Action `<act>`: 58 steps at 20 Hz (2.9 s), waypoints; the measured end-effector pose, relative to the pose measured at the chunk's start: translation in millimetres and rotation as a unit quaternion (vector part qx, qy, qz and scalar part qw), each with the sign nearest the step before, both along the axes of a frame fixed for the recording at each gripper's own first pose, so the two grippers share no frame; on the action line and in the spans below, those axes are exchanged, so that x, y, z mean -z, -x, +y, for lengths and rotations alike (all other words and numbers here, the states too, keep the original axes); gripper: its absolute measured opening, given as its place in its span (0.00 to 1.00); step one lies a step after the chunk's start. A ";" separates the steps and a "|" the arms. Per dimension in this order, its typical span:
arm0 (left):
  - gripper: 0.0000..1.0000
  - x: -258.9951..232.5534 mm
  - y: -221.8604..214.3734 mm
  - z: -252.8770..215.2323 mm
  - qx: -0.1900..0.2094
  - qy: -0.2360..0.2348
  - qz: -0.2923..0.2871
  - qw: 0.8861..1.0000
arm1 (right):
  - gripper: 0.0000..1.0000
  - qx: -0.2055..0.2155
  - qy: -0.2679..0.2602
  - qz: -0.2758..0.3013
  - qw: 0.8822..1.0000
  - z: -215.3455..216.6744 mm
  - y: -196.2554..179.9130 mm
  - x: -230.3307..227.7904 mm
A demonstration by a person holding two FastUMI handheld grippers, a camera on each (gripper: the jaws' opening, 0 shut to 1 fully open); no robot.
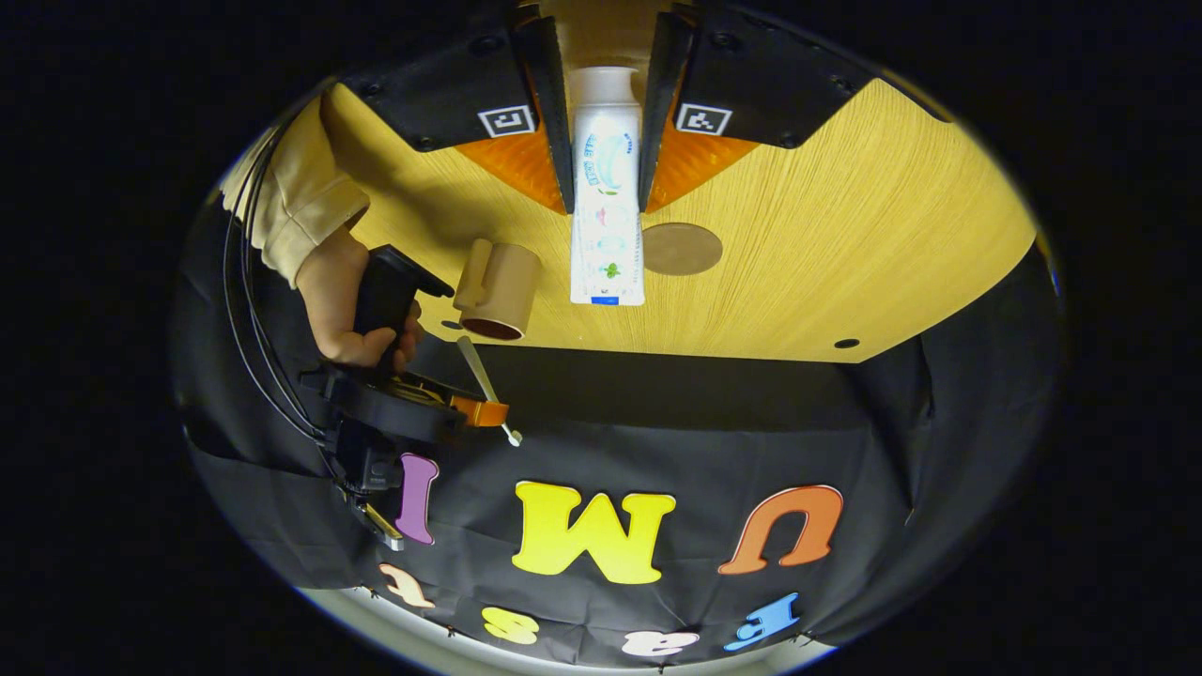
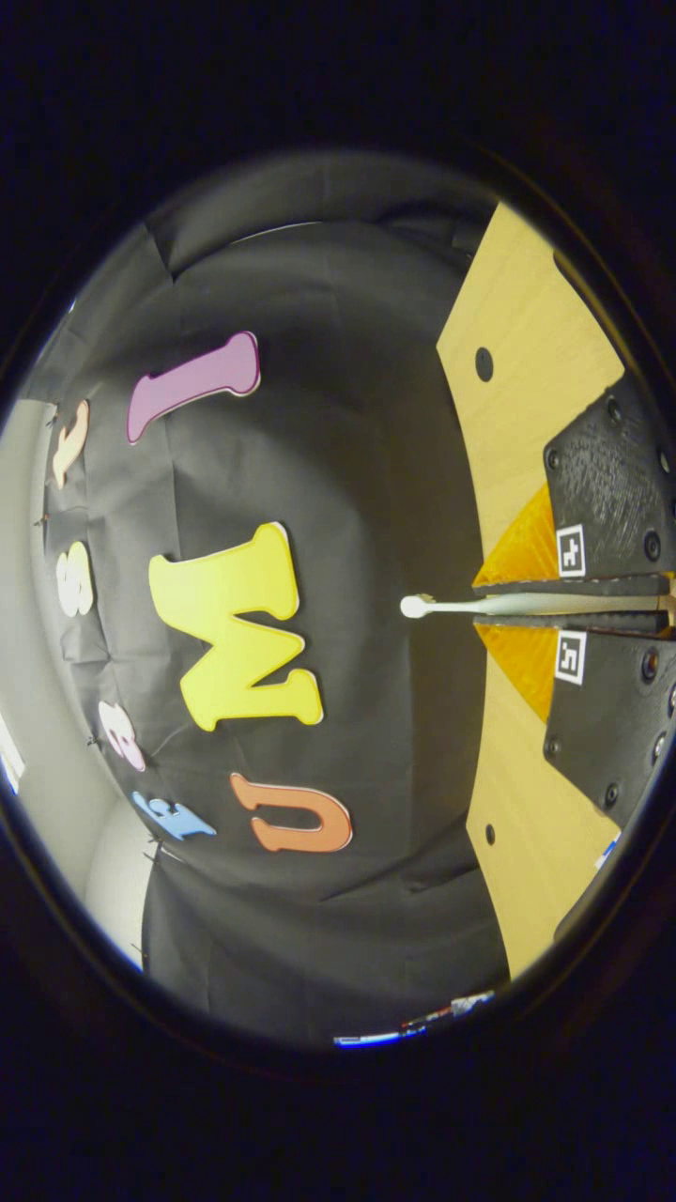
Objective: Put the toothbrush and toothpaste on the desktop into the cup, then pick up the cup and place it on the coaster on the desktop.
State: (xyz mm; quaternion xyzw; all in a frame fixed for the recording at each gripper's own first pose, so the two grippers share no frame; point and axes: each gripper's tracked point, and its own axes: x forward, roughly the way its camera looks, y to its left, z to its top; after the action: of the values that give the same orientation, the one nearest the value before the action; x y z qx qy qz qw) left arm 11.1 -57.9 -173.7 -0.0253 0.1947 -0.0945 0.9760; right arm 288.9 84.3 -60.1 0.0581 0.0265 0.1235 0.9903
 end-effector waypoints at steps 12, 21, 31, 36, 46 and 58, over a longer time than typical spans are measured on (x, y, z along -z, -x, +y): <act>0.40 -3.2 -6.8 3.9 -0.012 0.007 0.006 1.000 | 0.06 0.004 0.025 -0.001 1.000 -6.6 16.5 10.7; 0.40 -62.9 -63.0 -27.8 -0.013 0.003 -0.063 0.998 | 0.98 0.023 0.050 -0.039 0.998 -52.4 69.5 3.8; 0.40 -98.8 -146.4 -111.1 0.032 0.020 -0.093 0.995 | 0.98 0.094 0.015 -0.023 0.995 -142.3 109.2 24.7; 0.40 -99.3 -181.4 -140.9 0.039 0.023 -0.084 0.995 | 0.96 0.108 -0.029 0.013 0.994 -156.0 101.4 38.7; 0.40 -66.4 -205.0 -157.4 0.044 0.019 -0.059 0.997 | 0.95 0.086 -0.021 0.000 0.996 -136.8 108.0 35.2; 0.47 -79.3 -199.1 -154.8 0.042 0.005 -0.081 0.996 | 0.95 0.085 -0.023 0.010 0.996 -137.9 105.7 41.2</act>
State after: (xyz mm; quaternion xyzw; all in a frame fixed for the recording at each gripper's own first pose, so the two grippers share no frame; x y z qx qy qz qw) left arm 210.1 -212.7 -94.4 -0.0143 0.1159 -0.1378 0.9835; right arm 183.2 -53.6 -101.2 0.0845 0.0284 0.0385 0.9953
